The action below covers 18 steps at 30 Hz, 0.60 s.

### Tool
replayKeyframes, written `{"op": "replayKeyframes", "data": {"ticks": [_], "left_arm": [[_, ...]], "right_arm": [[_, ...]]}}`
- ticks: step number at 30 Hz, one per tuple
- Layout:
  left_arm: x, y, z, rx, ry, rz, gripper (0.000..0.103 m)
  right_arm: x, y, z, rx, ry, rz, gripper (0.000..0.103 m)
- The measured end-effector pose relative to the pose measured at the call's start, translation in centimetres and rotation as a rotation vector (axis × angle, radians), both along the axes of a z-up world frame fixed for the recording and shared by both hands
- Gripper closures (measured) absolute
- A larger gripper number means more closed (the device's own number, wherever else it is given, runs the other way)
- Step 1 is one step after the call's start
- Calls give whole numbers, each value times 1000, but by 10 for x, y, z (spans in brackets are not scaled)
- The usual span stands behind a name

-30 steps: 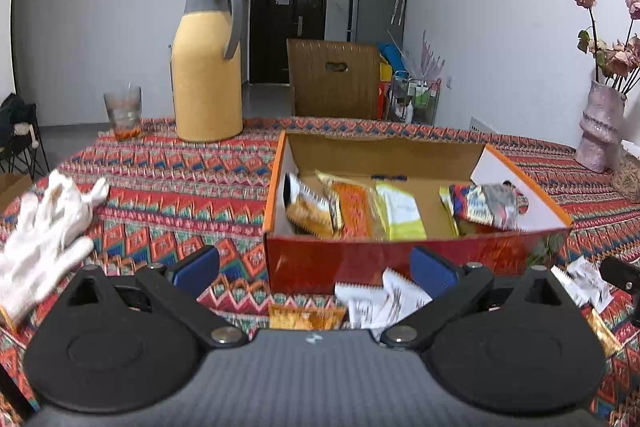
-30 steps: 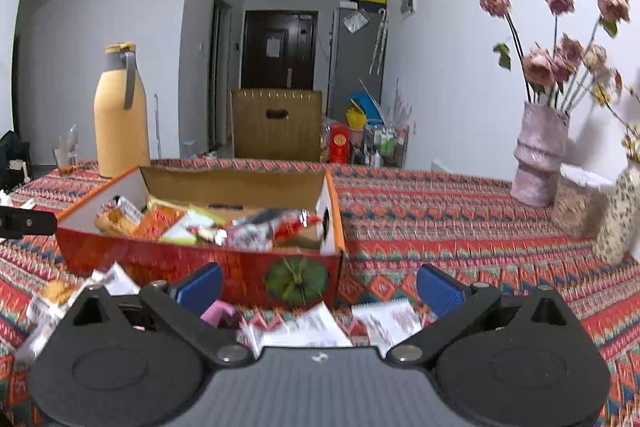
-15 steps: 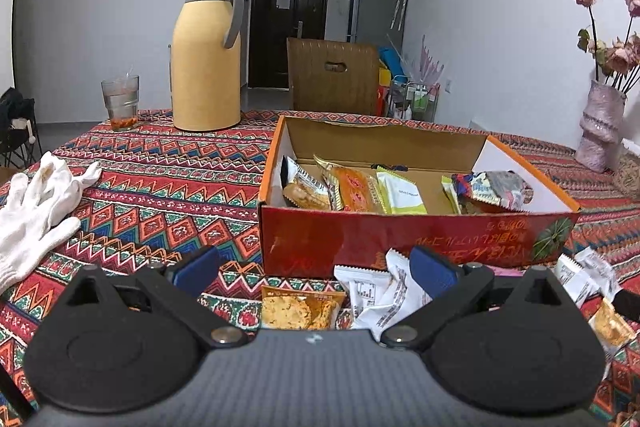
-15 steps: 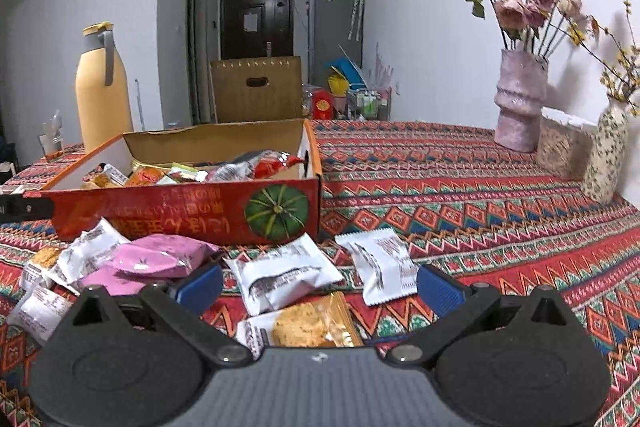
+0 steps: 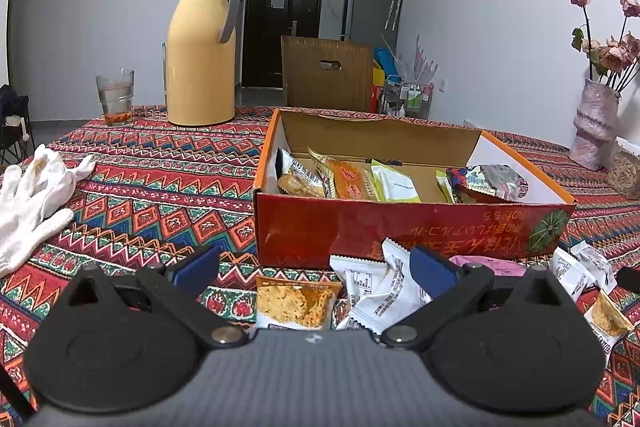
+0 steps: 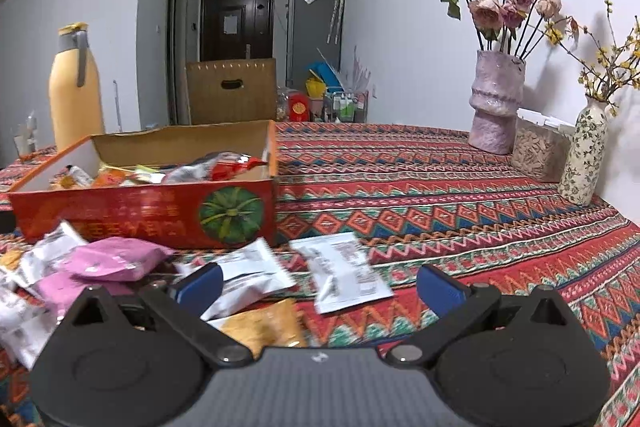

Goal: Organize snacks
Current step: 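Grasp the white printed sachet with the right tool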

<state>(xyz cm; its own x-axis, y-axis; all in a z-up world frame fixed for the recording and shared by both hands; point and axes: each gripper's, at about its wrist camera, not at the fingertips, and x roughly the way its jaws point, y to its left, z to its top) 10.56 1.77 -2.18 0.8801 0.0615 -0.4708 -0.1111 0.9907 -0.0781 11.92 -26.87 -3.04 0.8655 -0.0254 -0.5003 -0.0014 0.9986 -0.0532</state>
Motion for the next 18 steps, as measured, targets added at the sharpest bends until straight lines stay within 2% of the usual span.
{"op": "replayKeyframes", "data": {"ticks": [3,4,7,11,13,18], "left_arm": [[1,1,-1,-8,4,3,0],[1,1,-1,-8,5,4,0],[1,2,-1,-10,6,10,0],[3,3,-2,-16,15,14,0],[4,3,-3,-17,21,14,0],[5,4,-4,-24,27,11,0]], "right_arm": [[21,-12,-3,-27,38,-1,8],[28,-14,-5,-36,54,-1,14],[51,-18,-12,-44,104,19,16],[77,-21,-25,-29,165,20,25],[87,-23,-30,-8,193,10,27],[93,-30,-35,46,193,8,25]]}}
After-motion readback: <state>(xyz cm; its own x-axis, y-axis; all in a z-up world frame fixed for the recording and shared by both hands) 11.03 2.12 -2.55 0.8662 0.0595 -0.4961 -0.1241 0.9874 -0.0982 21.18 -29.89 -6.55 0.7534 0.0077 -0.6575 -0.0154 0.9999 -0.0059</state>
